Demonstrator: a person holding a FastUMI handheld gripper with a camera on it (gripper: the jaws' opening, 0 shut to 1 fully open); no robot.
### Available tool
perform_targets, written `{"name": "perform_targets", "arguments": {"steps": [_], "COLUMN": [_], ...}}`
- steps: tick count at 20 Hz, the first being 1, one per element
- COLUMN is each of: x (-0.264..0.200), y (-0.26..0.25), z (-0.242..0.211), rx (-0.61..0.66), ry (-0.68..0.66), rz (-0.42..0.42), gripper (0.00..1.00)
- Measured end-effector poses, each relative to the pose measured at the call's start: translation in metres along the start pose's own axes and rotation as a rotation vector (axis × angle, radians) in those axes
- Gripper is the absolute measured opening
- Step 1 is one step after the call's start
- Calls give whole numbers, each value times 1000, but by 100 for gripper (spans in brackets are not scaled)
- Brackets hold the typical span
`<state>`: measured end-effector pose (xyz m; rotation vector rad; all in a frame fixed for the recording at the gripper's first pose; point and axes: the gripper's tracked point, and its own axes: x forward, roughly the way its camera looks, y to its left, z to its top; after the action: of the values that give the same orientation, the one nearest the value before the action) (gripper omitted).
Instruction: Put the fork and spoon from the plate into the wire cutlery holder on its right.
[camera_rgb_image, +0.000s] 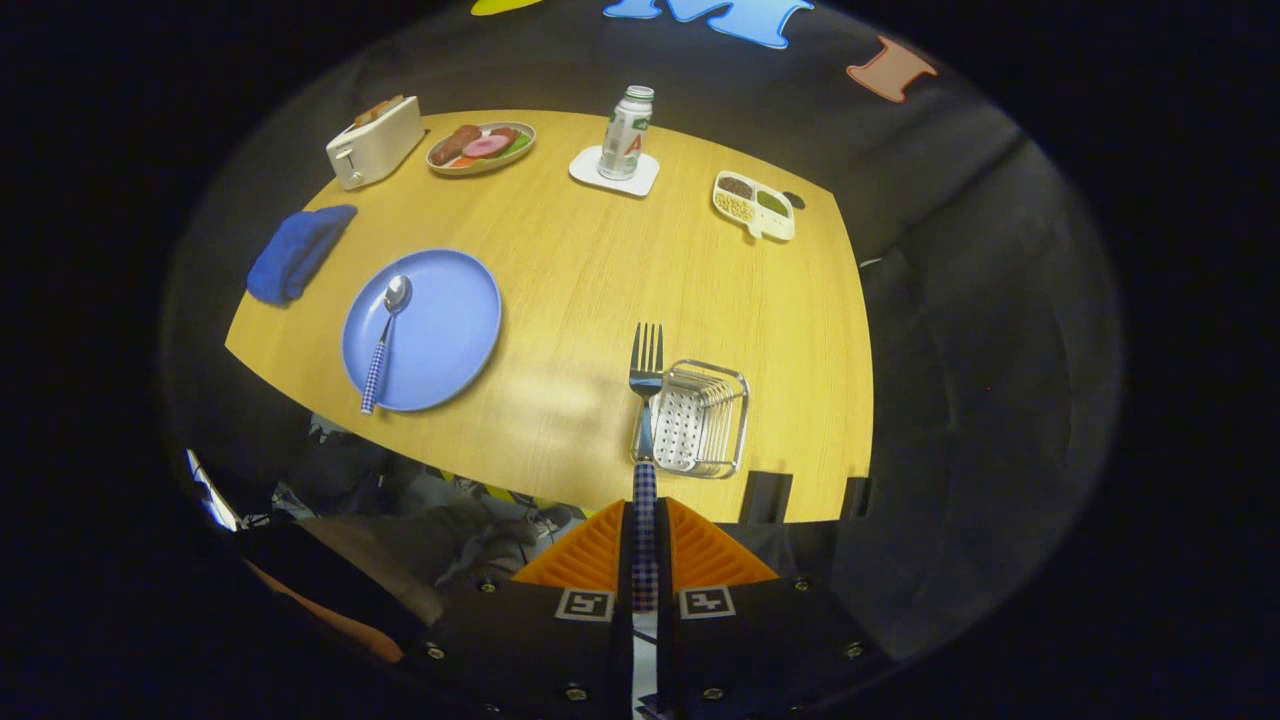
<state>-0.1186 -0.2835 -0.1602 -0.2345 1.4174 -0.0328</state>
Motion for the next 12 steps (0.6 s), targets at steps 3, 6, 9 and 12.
{"name": "perform_targets", "arguments": {"steps": [3, 6, 9, 12], "x": [0, 2, 7, 16], "y": [-22, -34, -45, -48], "z": [-9, -15, -21, -24], "rx": [-45, -98, -145, -200], "ry": [53, 97, 146, 199], "rz": [-8, -6, -5, 13], "gripper": [9, 9, 9, 9]}}
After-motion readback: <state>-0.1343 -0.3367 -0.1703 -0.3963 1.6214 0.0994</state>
